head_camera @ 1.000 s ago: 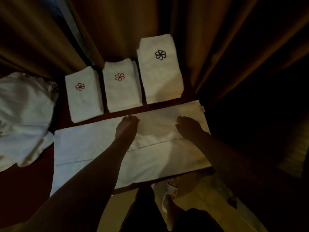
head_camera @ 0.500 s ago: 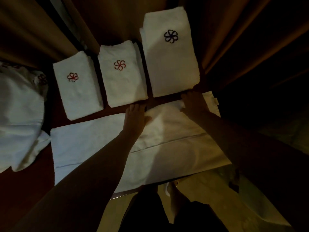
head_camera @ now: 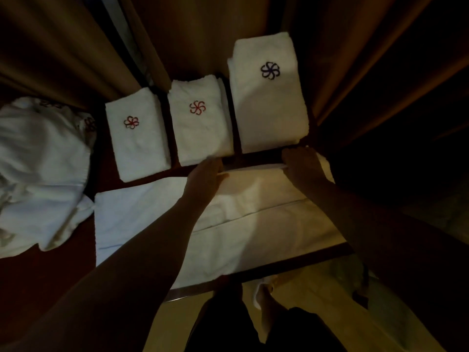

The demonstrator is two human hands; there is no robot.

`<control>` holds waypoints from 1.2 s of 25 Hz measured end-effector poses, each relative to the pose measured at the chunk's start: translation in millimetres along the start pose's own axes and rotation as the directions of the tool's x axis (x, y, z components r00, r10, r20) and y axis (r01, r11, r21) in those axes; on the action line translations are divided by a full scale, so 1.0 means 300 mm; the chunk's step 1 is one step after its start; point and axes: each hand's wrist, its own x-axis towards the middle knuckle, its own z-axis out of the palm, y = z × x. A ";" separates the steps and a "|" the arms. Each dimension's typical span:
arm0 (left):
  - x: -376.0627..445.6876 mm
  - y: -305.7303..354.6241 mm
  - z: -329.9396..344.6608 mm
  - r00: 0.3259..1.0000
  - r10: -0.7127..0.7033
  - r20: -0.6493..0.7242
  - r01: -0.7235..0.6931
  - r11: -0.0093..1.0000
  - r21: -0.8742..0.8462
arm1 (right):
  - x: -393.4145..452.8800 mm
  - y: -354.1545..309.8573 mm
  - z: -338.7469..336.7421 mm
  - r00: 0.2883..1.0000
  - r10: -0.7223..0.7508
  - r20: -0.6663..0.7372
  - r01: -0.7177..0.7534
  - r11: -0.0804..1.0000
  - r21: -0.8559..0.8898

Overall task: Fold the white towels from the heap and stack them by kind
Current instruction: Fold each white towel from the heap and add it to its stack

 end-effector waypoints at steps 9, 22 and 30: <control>-0.259 0.108 -0.055 0.998 0.061 -0.029 -0.061 0.998 -0.026 | -0.295 -0.067 0.001 0.989 0.118 -0.091 -0.120 0.993 -0.010; -0.549 0.185 0.191 0.938 -0.023 0.345 -0.022 0.992 0.125 | -0.603 -0.049 0.137 0.856 0.302 0.420 -0.357 0.933 0.056; -0.569 0.113 0.131 0.948 -0.101 0.301 -0.020 0.928 0.372 | -0.536 -0.224 0.088 0.945 0.052 0.323 -0.140 0.957 0.254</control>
